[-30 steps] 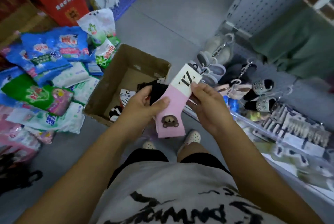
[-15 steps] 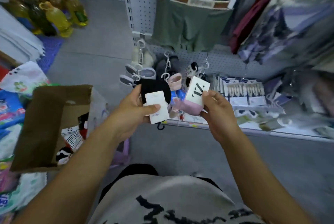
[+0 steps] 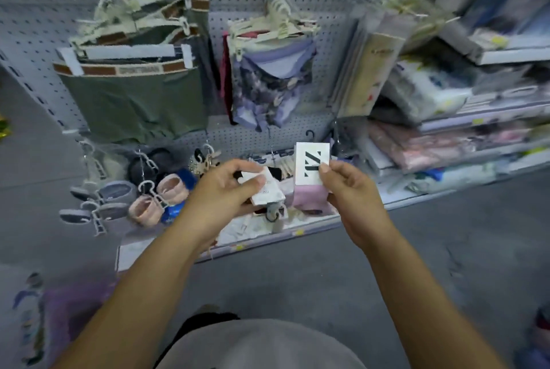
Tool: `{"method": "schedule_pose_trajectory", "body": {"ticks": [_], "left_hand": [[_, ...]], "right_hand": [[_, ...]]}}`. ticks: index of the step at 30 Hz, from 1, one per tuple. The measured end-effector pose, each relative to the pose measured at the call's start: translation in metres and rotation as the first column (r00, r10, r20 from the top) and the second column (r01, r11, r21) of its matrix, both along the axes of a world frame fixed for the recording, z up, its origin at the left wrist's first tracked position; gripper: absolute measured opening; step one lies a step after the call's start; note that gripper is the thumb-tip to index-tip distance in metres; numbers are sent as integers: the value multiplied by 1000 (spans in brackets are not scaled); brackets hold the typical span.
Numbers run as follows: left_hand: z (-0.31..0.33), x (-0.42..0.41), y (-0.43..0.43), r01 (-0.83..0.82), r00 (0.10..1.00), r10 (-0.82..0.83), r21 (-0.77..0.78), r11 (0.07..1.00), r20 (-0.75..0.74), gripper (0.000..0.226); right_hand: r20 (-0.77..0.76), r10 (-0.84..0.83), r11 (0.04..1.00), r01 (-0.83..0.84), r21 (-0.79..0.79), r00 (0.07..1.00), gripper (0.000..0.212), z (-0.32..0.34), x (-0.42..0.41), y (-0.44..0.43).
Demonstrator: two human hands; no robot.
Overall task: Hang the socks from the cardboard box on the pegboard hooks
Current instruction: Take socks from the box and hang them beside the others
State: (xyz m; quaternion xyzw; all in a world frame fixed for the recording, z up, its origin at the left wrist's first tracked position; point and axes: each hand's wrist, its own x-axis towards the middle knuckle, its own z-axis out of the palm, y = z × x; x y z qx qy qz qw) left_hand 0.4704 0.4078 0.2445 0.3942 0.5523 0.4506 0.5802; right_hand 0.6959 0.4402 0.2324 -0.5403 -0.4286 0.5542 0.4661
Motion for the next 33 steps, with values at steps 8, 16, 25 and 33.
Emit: {"method": "schedule_pose_trajectory", "body": {"ticks": [8, 16, 25, 33], "left_hand": [[57, 44, 63, 144, 987, -137, 104, 984, -80, 29], [106, 63, 151, -127, 942, 207, 292, 948, -262, 30], [200, 58, 263, -121, 947, 243, 465, 877, -211, 22], [243, 57, 329, -202, 881, 420, 628, 752, -219, 31]], "right_hand": [[-78, -75, 989, 85, 122, 994, 24, 46, 46, 45], [-107, -86, 962, 110, 250, 991, 14, 101, 64, 116], [-46, -128, 898, 135, 419, 991, 17, 190, 51, 220], [2, -174, 838, 146, 526, 985, 18, 249, 38, 315]]}}
